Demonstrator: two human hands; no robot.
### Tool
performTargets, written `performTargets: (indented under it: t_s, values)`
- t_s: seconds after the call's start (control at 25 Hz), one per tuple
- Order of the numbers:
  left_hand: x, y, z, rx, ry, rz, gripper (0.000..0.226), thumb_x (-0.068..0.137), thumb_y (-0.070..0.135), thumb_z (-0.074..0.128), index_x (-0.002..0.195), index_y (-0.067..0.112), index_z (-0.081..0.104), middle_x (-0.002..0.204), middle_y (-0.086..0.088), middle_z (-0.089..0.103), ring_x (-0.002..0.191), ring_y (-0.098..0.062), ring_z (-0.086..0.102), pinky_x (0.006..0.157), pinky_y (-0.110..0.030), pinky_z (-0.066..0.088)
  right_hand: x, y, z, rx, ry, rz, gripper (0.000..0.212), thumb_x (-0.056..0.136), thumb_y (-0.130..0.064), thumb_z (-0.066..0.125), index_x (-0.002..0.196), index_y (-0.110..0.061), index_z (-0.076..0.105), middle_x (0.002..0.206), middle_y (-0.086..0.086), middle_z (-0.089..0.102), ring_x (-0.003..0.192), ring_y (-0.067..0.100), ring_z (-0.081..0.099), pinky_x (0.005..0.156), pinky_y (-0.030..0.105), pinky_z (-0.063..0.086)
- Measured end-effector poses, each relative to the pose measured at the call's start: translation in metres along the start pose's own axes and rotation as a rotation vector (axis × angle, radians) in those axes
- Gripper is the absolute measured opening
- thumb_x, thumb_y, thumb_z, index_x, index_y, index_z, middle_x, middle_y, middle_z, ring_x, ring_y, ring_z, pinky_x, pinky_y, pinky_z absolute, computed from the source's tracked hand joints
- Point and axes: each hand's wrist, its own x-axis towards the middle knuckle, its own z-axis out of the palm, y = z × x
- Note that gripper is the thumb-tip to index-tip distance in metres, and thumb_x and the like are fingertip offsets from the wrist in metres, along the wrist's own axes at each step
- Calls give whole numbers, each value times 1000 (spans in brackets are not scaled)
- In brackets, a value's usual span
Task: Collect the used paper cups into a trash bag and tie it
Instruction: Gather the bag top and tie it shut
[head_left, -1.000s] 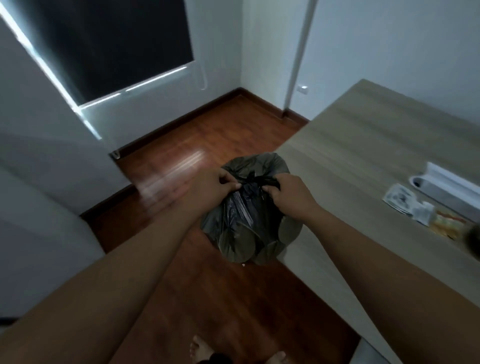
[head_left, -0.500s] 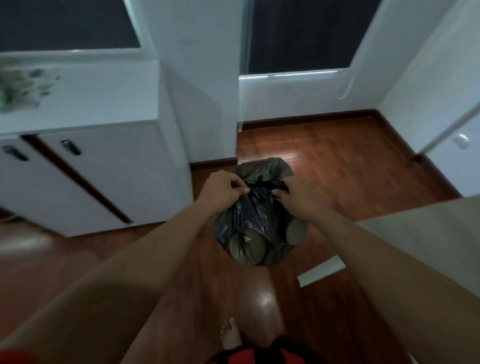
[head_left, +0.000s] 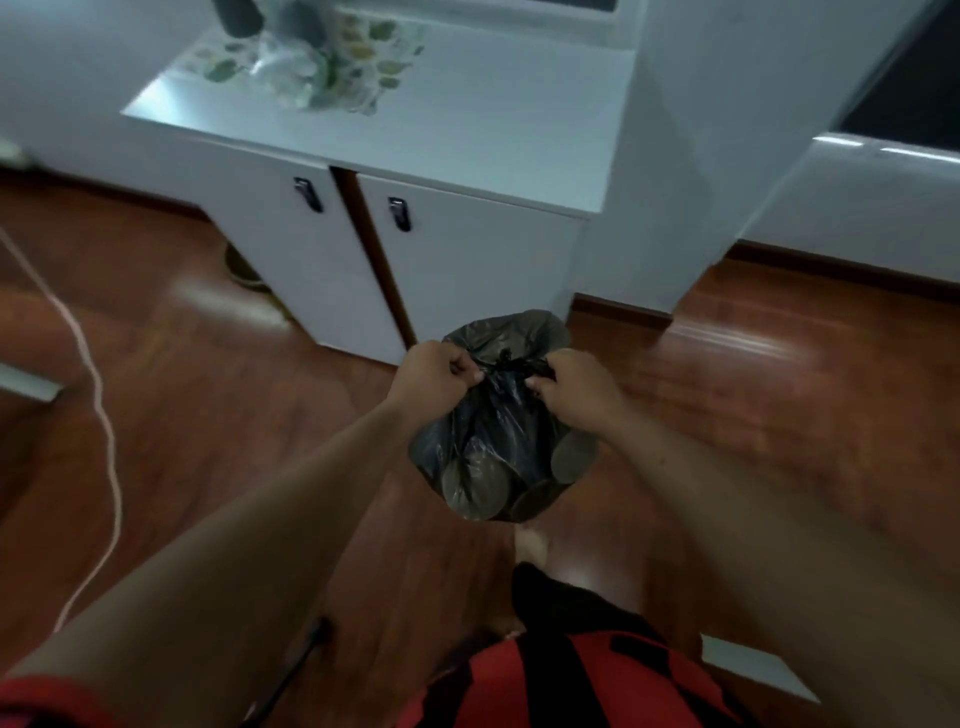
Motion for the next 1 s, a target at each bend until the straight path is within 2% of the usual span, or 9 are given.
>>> performTargets:
  t_s: [0.12, 0.2, 0.32, 0.4, 0.52, 0.68, 0.84, 1.0]
  values:
    - [27, -39, -52, 32, 22, -65, 10, 86, 24, 75, 81, 15, 76, 77, 6, 68, 77, -10, 62, 72, -24, 48, 63, -50, 15, -32, -83, -107, 29, 96, -31, 58, 76, -10, 53, 75, 5, 51, 73, 26, 52, 53, 32, 29]
    - [41, -76, -91, 18, 76, -132, 9, 85, 23, 75, 81, 16, 77, 81, 4, 71, 82, -12, 65, 75, -27, 52, 105, -97, 28, -27, -134, -160, 28, 95, -31, 58, 76, -10, 55, 74, 4, 52, 72, 25, 53, 53, 31, 33]
    - [59, -138, -151, 1, 160, -222, 7, 84, 21, 76, 78, 17, 77, 81, 4, 72, 81, -14, 66, 70, -26, 50, 163, -173, 56, -53, -206, -246, 27, 94, -32, 58, 80, -9, 57, 81, 7, 55, 75, 26, 54, 61, 33, 37]
    - [73, -171, -181, -7, 205, -245, 8, 83, 20, 76, 75, 19, 75, 77, 5, 70, 80, -16, 67, 67, -26, 47, 193, -213, 67, -65, -208, -291, 27, 94, -32, 58, 80, -8, 58, 80, 7, 56, 74, 26, 55, 59, 33, 38]
    - [98, -231, -246, -11, 242, -273, 6, 82, 21, 77, 77, 22, 75, 77, 5, 69, 79, -17, 67, 73, -32, 54, 243, -290, 98, -63, -244, -307, 26, 94, -31, 59, 79, -9, 58, 76, 7, 58, 71, 26, 57, 56, 33, 39]
    - [118, -296, -329, -42, 307, -317, 5, 82, 21, 77, 82, 15, 77, 82, 1, 74, 79, -16, 68, 78, -37, 57, 293, -394, 120, -86, -271, -329, 20, 93, -30, 60, 85, -12, 59, 78, 6, 59, 74, 26, 57, 57, 30, 36]
    - [146, -347, -410, -53, 413, -349, 6, 83, 22, 76, 87, 17, 79, 86, 0, 76, 79, -15, 68, 78, -33, 57, 348, -488, 136, -51, -278, -360, 16, 94, -27, 59, 83, -15, 58, 79, 5, 59, 74, 24, 56, 56, 29, 35]
    - [185, -396, -474, -10, 466, -387, 6, 83, 24, 76, 86, 21, 80, 88, 2, 77, 84, -16, 68, 82, -34, 55, 411, -557, 165, -28, -245, -355, 15, 92, -30, 61, 86, -16, 61, 86, 7, 64, 79, 27, 59, 63, 31, 42]
